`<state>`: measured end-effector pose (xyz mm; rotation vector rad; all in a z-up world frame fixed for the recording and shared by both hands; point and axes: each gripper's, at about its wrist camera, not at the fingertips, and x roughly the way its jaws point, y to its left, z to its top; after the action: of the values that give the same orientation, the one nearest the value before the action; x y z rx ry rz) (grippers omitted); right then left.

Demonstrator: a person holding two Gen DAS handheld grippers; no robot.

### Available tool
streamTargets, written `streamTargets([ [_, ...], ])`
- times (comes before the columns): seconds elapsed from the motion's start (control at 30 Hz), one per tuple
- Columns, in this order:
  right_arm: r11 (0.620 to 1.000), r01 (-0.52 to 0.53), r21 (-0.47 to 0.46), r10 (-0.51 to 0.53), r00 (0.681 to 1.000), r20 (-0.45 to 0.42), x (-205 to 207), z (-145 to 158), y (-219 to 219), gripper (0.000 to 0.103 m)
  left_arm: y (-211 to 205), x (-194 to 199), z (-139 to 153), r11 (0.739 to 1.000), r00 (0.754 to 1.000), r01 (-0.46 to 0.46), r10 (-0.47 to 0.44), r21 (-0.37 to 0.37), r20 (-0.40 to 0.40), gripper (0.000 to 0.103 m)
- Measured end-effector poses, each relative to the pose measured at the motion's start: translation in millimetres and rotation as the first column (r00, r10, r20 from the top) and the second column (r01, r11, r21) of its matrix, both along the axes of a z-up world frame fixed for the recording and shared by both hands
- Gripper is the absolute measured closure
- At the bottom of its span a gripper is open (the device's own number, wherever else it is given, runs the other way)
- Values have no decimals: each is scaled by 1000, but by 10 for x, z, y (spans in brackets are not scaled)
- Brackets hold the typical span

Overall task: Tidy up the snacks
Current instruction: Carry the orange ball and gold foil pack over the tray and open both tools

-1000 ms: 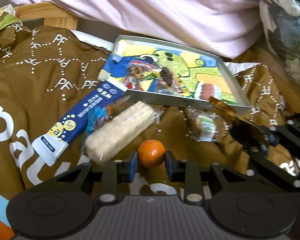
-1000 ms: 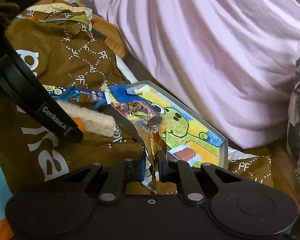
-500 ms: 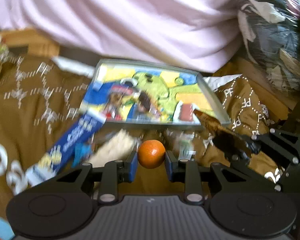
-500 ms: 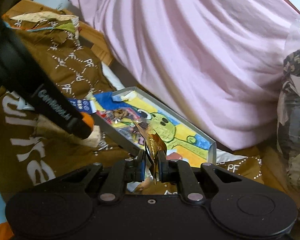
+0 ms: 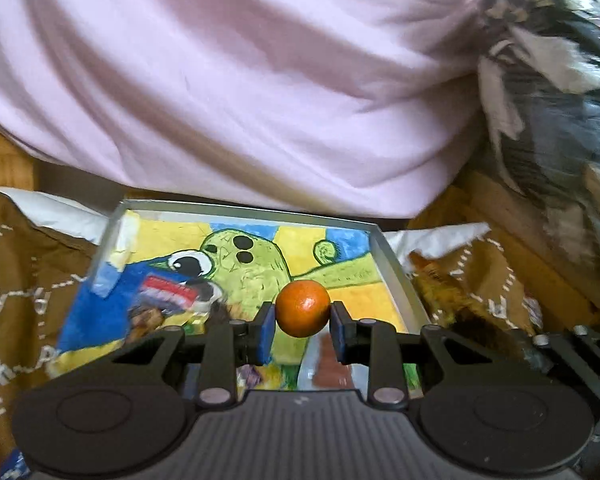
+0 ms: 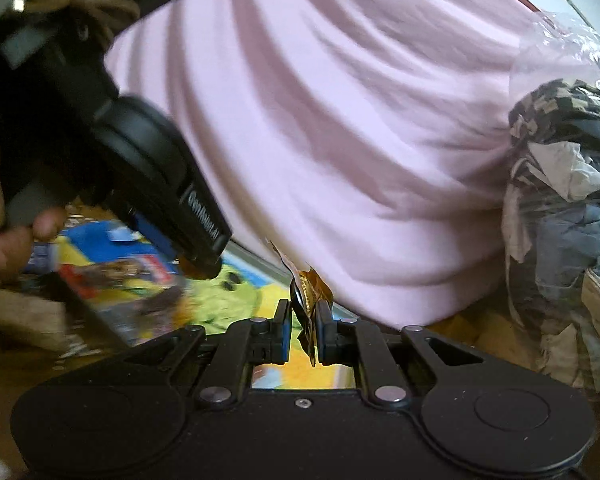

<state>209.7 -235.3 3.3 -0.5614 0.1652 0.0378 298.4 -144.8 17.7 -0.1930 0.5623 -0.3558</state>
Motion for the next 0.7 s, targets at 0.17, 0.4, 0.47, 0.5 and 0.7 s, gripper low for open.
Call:
streamTargets([
  [0.17, 1000, 20, 9, -20, 1000, -17, 302, -93, -131, 91, -193, 344, -162, 1000, 1000, -10, 11, 22, -13, 71],
  [0.4, 999, 52, 15, -50, 993, -110, 589, -362, -259, 91, -366, 556, -432, 998, 998, -3, 7, 65, -59, 71],
  [0.47, 997, 68, 32, -63, 987, -146, 657, -423, -296, 91, -393, 583, -499, 996, 997, -3, 9, 84, -73, 71],
  [0.5, 996, 78, 41, -71, 984, -163, 690, -453, -316, 91, -401, 589, -525, 996, 997, -3, 10, 91, -77, 71],
  [0.7, 989, 105, 100, -79, 969, -232, 795, -512, -365, 90, -426, 613, -623, 993, 995, -9, 20, 114, -95, 71],
])
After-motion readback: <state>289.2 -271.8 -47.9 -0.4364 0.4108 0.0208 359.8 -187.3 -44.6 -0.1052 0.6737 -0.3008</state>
